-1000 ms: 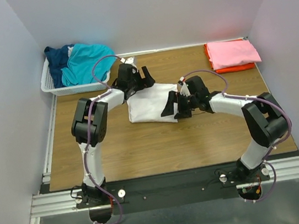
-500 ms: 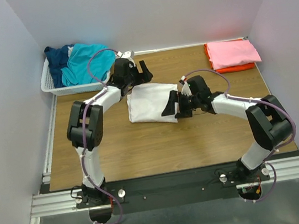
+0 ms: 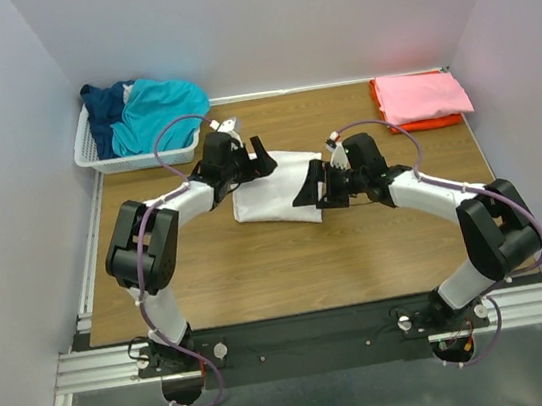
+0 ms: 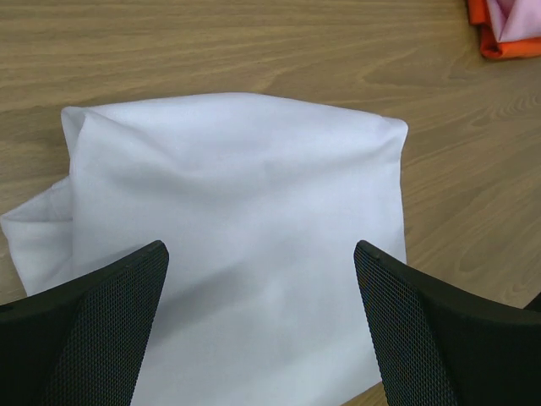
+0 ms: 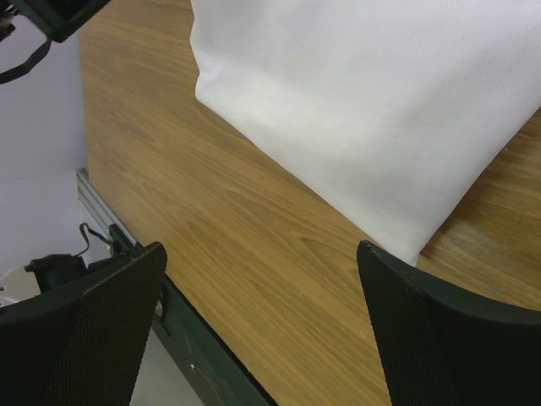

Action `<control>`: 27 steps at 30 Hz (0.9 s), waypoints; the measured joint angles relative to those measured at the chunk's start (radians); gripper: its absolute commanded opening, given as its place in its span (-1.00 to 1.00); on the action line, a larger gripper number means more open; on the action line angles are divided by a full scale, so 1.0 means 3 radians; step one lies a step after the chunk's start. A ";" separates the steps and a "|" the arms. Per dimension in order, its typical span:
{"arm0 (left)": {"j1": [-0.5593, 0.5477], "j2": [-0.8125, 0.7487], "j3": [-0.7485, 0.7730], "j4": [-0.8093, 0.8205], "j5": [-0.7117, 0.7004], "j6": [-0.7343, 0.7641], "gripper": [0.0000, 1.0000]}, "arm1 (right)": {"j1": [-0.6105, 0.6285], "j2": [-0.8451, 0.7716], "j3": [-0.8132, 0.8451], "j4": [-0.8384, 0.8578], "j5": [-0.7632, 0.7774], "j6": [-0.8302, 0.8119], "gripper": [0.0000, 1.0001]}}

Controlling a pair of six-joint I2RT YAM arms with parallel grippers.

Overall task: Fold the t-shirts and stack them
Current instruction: Fold the tshirt

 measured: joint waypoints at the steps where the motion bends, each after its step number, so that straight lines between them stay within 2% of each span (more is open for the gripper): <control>1: -0.0008 0.0041 0.0013 -0.0001 -0.0001 -0.0003 0.97 | 0.0000 0.0000 -0.0001 -0.0001 0.0000 -0.0001 1.00; 5: -0.0010 0.0206 0.0179 -0.0015 -0.0003 -0.0004 0.97 | 0.0000 0.0000 -0.0008 0.0000 0.0000 -0.0022 1.00; 13: -0.0009 0.0818 0.0930 -0.0066 0.0001 0.0010 0.97 | 0.0000 -0.0019 -0.0062 -0.0005 0.0017 -0.0027 1.00; 27: -0.0009 0.1152 0.1166 -0.0148 0.0019 0.0020 0.97 | 0.0000 -0.0100 -0.0062 -0.0050 0.0206 -0.0048 1.00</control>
